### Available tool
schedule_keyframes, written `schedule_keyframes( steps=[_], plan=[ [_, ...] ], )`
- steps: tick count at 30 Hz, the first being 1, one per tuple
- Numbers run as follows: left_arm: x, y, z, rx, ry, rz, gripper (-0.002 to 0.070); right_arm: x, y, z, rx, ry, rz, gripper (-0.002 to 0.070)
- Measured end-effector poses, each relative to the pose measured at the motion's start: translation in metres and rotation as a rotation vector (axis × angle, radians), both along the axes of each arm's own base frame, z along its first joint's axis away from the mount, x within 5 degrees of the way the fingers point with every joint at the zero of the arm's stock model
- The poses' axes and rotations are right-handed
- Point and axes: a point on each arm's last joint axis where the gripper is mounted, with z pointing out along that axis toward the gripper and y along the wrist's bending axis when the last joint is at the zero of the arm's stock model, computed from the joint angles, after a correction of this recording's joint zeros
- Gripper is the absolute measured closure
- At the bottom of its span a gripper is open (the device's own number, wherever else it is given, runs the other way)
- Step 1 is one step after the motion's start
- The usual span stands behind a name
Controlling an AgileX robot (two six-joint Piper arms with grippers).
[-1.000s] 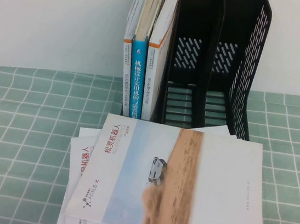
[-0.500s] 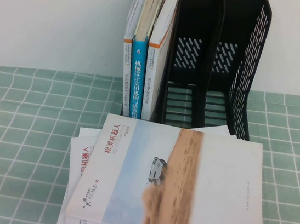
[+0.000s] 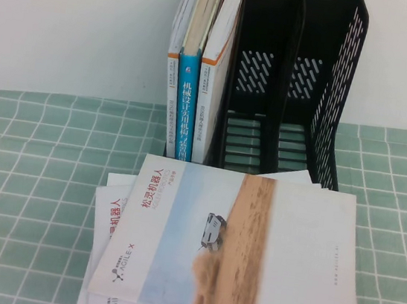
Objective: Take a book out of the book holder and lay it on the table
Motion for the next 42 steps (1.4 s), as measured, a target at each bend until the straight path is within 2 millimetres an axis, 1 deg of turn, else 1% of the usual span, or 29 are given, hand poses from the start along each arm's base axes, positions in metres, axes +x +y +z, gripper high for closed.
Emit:
schedule_keyframes(
  steps=[1, 3, 5, 7, 10, 12, 15, 17, 20, 23, 26, 29, 31, 34, 38, 42],
  plan=[
    [0.001, -0.001, 0.002, -0.014, 0.053, -0.020, 0.0677, 0.001, 0.000, -0.002, 0.011, 0.027, 0.001, 0.0678],
    [0.000, -0.002, 0.014, -0.046, 0.142, -0.056, 0.0677, 0.001, -0.001, 0.000, 0.010, 0.083, -0.007, 0.0678],
    [-0.004, -0.004, 0.027, -0.062, 0.231, -0.083, 0.0677, 0.000, -0.001, 0.006, -0.008, 0.136, -0.022, 0.0678],
    [-0.009, -0.005, 0.044, -0.069, 0.279, -0.098, 0.0677, -0.002, -0.003, 0.016, -0.028, 0.175, -0.042, 0.0678],
    [-0.007, -0.005, 0.060, -0.090, 0.325, -0.115, 0.0678, -0.007, -0.004, 0.029, -0.039, 0.187, -0.060, 0.0678],
    [-0.003, -0.006, 0.063, -0.106, 0.344, -0.122, 0.0677, -0.005, -0.004, 0.034, -0.052, 0.211, -0.069, 0.0678],
    [0.008, -0.007, 0.063, -0.120, 0.393, -0.125, 0.0678, 0.003, -0.005, 0.039, -0.094, 0.262, -0.084, 0.0678],
    [0.016, -0.008, 0.063, -0.128, 0.463, -0.130, 0.0678, 0.010, -0.006, 0.041, -0.122, 0.305, -0.091, 0.0678],
    [0.035, -0.012, 0.064, -0.161, 0.643, -0.157, 0.0677, 0.024, -0.006, 0.049, -0.196, 0.355, -0.100, 0.0678],
    [0.054, -0.019, 0.070, -0.180, 0.802, -0.213, 0.0677, 0.038, -0.001, 0.059, -0.332, 0.300, -0.069, 0.0678],
    [0.072, -0.031, 0.085, -0.139, 0.864, -0.325, 0.0677, 0.052, 0.013, 0.072, -0.385, 0.185, 0.064, 0.0678],
    [0.086, -0.047, 0.100, -0.105, 0.861, -0.476, 0.0677, 0.068, 0.032, 0.079, -0.425, 0.134, 0.275, 0.0678],
    [0.097, -0.057, 0.106, -0.100, 0.861, -0.554, 0.0677, 0.081, 0.041, 0.076, -0.433, 0.158, 0.406, 0.0678],
    [0.115, -0.072, 0.109, -0.085, 0.881, -0.643, 0.0677, 0.100, 0.049, 0.066, -0.416, 0.233, 0.505, 0.0678],
    [0.144, -0.096, 0.100, -0.069, 0.967, -0.717, 0.0678, 0.115, 0.065, 0.056, -0.426, 0.288, 0.600, 0.0678],
    [0.174, -0.124, 0.087, -0.049, 1.042, -0.743, 0.0678, 0.129, 0.091, 0.050, -0.473, 0.322, 0.718, 0.0678]
  ],
)
